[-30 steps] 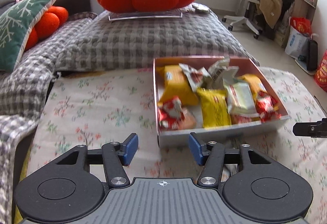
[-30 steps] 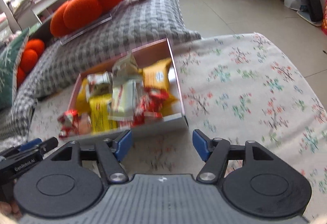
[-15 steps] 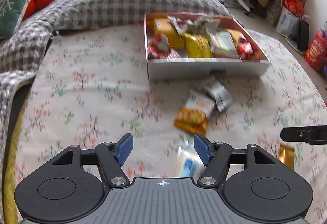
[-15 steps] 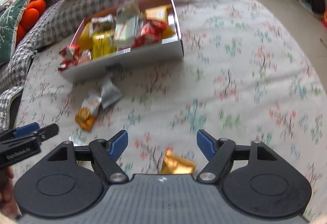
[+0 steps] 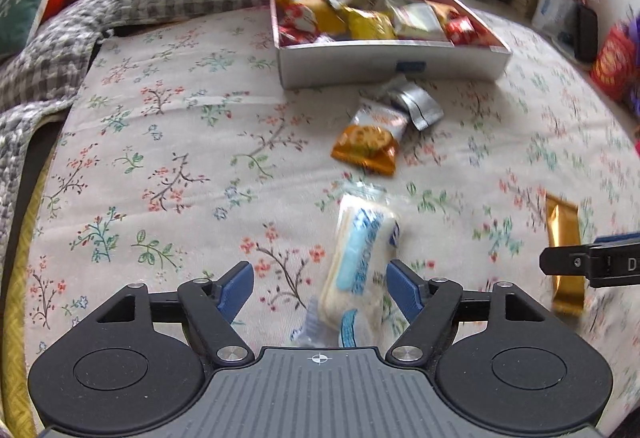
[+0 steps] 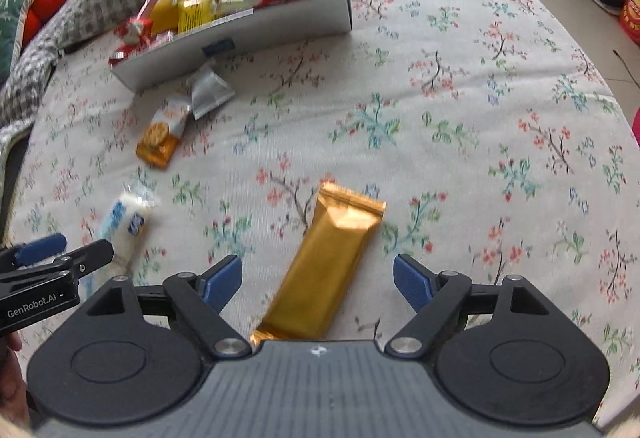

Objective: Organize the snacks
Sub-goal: 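Withdraw both open tools toward the gold bar and white-blue bread bag, then grasp the white-blue bread bag with the left tool while the right grasps the gold bar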

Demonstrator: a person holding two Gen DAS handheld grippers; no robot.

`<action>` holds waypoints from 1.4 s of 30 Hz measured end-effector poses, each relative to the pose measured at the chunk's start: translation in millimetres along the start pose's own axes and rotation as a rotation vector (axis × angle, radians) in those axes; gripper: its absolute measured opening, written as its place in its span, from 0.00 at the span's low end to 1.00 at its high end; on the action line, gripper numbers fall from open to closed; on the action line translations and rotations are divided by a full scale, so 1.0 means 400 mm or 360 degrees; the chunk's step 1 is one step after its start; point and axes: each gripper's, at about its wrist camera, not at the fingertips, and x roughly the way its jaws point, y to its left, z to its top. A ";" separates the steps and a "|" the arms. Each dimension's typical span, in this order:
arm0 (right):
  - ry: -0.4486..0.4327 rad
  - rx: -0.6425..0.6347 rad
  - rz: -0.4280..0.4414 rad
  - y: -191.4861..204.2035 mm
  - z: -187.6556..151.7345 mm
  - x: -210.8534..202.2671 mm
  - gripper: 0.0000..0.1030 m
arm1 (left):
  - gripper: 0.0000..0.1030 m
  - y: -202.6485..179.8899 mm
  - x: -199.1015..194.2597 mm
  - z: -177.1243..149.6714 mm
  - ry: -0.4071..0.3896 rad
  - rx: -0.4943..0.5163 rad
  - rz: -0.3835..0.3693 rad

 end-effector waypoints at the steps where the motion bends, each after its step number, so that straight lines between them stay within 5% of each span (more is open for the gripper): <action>1: 0.0008 -0.0012 -0.0008 0.006 -0.007 0.004 0.78 | 0.72 -0.008 0.004 -0.004 0.0003 0.0025 0.0010; 14: -0.0049 -0.0160 -0.0160 0.049 -0.038 0.027 0.85 | 0.75 -0.045 0.035 -0.020 0.0014 0.0138 0.0082; 20: -0.0111 -0.0140 -0.0187 0.047 -0.034 0.029 0.81 | 0.76 -0.052 0.040 -0.018 -0.0012 0.0151 0.0090; 32: -0.0166 -0.0183 -0.0166 0.052 -0.035 0.024 0.65 | 0.60 -0.058 0.037 -0.017 -0.0021 0.0152 0.0024; 42: -0.0230 -0.0227 -0.0145 0.057 -0.033 0.017 0.28 | 0.28 -0.085 0.027 -0.020 -0.0040 0.0196 -0.0019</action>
